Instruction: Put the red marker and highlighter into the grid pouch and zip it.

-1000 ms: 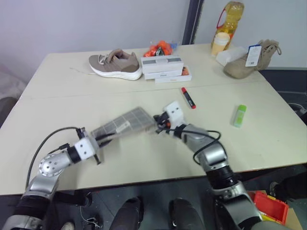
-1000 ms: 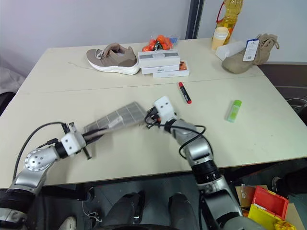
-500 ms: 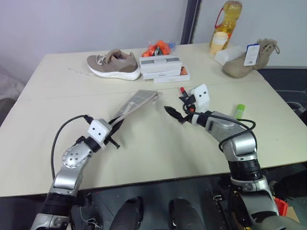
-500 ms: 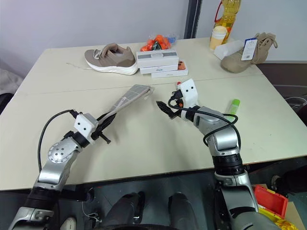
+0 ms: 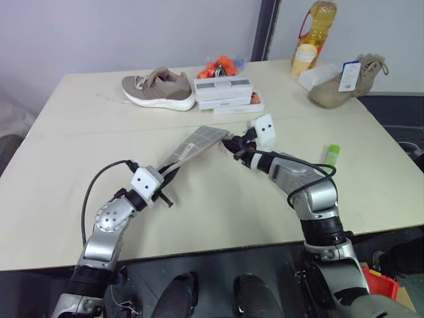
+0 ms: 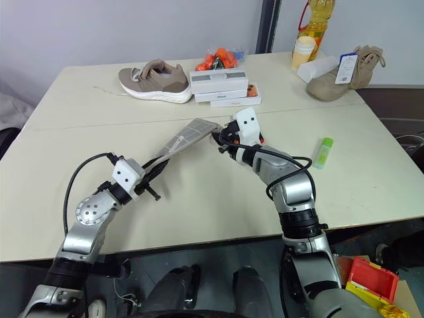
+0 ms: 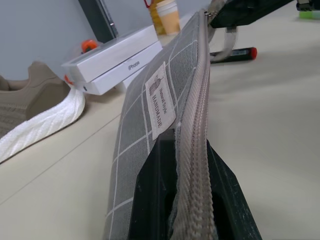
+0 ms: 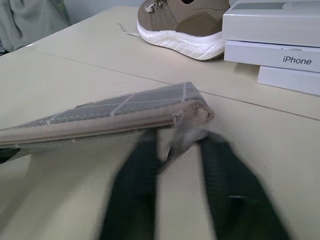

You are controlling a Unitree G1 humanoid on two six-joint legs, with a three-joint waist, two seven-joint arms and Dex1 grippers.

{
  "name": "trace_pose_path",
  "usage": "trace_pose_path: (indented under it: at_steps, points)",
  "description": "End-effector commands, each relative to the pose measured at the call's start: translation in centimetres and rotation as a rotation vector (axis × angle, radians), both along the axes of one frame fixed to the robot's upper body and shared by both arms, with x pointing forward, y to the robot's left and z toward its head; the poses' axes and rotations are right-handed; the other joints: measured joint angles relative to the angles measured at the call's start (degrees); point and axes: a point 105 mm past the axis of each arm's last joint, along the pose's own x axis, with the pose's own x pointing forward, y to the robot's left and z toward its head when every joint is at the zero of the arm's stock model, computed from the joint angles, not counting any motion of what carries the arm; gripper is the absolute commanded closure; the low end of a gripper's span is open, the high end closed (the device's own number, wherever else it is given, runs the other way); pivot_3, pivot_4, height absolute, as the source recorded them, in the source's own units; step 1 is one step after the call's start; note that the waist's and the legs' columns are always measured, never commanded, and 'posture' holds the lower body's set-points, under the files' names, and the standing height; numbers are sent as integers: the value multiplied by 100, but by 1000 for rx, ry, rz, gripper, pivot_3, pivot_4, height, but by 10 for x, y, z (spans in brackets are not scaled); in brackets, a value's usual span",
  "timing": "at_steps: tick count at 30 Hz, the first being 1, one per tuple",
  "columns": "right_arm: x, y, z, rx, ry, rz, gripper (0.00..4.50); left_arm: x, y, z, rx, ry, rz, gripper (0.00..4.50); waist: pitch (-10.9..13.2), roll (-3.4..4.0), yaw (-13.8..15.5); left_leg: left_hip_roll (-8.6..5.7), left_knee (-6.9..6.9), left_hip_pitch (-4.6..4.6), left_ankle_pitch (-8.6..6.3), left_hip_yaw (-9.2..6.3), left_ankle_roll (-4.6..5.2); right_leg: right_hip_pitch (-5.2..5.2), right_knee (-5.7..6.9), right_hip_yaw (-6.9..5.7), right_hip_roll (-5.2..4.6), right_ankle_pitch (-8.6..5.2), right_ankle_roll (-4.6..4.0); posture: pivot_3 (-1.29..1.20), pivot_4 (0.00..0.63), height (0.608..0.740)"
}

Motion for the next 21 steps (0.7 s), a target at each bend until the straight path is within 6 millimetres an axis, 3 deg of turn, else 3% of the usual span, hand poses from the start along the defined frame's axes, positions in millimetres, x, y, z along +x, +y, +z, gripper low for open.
trace_pose_path:
  at_steps: [1,8,11,15,18,21]
  points:
    - [-5,10,15,16,-52,42,4479,-1,-4,10,-3,-49,-16,4500,0,0,0,0,0,0,0,0,0,0,0,0,0,0,0,0,150,740]
    - [-17,33,9,-44,-65,119,4479,1,-6,11,-21,-48,-10,4500,0,0,-2,0,0,0,0,0,0,-1,0,0,0,0,0,0,150,740]
    - [-28,53,7,-66,-73,192,4479,3,-11,13,-39,-47,-15,4500,0,0,-2,0,0,0,0,0,0,-1,0,0,0,0,0,0,150,740]
    - [-47,78,5,-105,-95,318,4479,6,-19,15,-54,-49,-19,4500,0,0,-3,0,0,0,0,-1,0,-1,0,-1,1,0,0,0,150,740]
    - [-77,103,5,-154,-133,502,4479,10,-26,17,-62,-49,-16,4500,0,-1,-2,-1,1,0,0,-1,0,0,0,-1,1,0,1,0,150,740]
    - [-92,113,7,-168,-147,587,4479,13,-28,18,-80,-43,1,4500,-1,-1,2,-1,2,0,0,-2,0,1,0,-3,1,0,1,0,150,740]
